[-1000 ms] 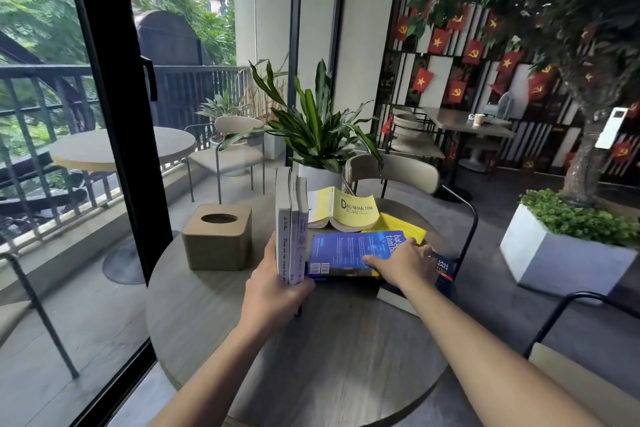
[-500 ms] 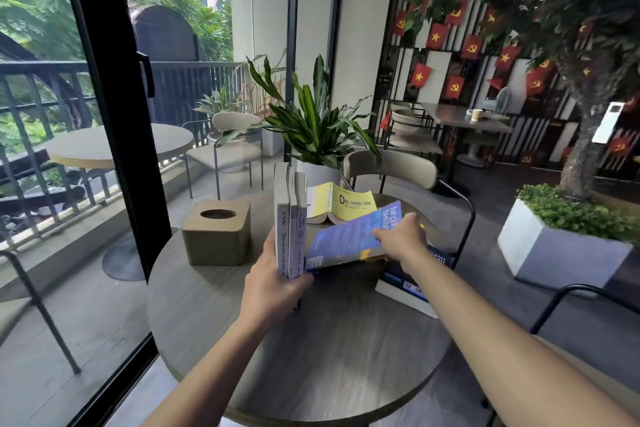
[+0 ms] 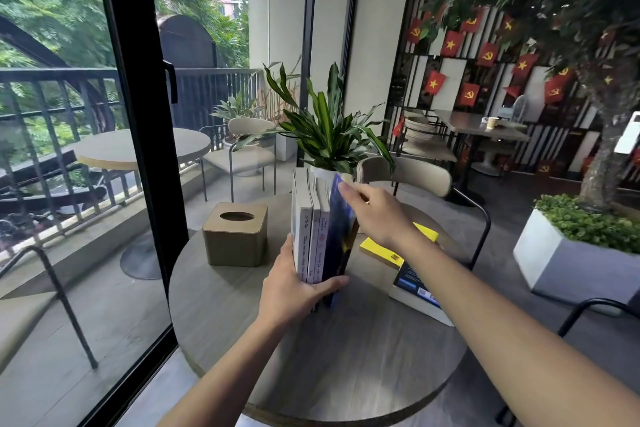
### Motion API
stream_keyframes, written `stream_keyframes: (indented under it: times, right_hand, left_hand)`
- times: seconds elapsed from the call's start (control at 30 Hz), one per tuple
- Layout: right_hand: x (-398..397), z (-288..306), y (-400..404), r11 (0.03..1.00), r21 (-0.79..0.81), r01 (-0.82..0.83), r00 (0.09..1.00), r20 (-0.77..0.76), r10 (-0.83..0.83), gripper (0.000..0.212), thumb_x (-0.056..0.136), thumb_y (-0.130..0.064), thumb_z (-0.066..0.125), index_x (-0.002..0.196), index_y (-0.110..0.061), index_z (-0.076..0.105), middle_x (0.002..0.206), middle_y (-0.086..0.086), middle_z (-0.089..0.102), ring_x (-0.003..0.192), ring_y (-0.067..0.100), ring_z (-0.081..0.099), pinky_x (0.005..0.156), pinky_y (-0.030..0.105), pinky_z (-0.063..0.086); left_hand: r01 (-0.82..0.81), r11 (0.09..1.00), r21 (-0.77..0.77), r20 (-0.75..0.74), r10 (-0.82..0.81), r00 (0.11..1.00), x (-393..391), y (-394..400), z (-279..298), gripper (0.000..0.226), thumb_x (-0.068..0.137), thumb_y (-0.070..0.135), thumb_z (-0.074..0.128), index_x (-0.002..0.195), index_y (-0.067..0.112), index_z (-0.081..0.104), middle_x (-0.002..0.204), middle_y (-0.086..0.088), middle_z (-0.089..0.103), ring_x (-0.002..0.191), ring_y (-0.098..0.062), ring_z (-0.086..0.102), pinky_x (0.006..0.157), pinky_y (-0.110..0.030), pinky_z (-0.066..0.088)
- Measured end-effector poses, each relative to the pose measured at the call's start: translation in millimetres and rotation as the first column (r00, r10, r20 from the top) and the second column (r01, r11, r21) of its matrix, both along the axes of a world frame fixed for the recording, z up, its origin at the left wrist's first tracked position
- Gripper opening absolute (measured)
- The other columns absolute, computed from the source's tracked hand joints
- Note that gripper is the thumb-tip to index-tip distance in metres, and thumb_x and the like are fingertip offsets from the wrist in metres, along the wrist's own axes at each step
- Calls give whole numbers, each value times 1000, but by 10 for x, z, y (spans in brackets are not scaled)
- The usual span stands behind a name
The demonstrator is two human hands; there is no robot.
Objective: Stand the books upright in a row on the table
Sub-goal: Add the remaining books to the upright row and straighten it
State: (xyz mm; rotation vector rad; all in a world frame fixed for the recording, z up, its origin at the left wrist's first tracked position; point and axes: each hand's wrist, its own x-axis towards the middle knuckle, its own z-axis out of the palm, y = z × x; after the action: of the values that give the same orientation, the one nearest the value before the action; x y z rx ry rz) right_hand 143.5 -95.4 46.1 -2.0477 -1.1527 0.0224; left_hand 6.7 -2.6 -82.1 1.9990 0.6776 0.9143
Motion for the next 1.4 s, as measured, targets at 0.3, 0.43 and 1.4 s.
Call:
stream_keyframes:
  times: [0.3, 0.43, 1.4]
  right_hand:
    - [-257, -43, 154, 991, -44, -130, 964, 227, 137, 103, 62, -84, 57, 149, -42, 22, 158, 1, 22, 143, 20, 24, 110, 44, 32]
    - [-246, -75, 216, 998, -21, -58, 951, 303, 61, 95, 63, -75, 68, 145, -37, 38, 155, 3, 31, 139, 21, 32, 105, 41, 36]
    - [777, -846, 318, 985, -54, 167, 932, 333, -140, 73, 87, -53, 53, 150, -29, 26, 147, 2, 43, 127, 26, 40, 91, 37, 42]
  left_hand:
    - [-38, 998, 43, -122, 43, 992, 126, 7, 49, 125, 46, 74, 84, 150, 30, 29, 136, 11, 56, 120, -12, 56, 97, -38, 50]
    - [-64, 997, 50, -174, 72, 982, 223, 46, 42, 114, 51, 66, 85, 144, 25, 34, 128, 5, 60, 111, -16, 60, 90, -42, 53]
    - [-242, 969, 46, -99, 246, 964, 377, 24, -43, 107, 56, 50, 71, 151, 37, 23, 104, 8, 68, 92, -24, 64, 71, -30, 47]
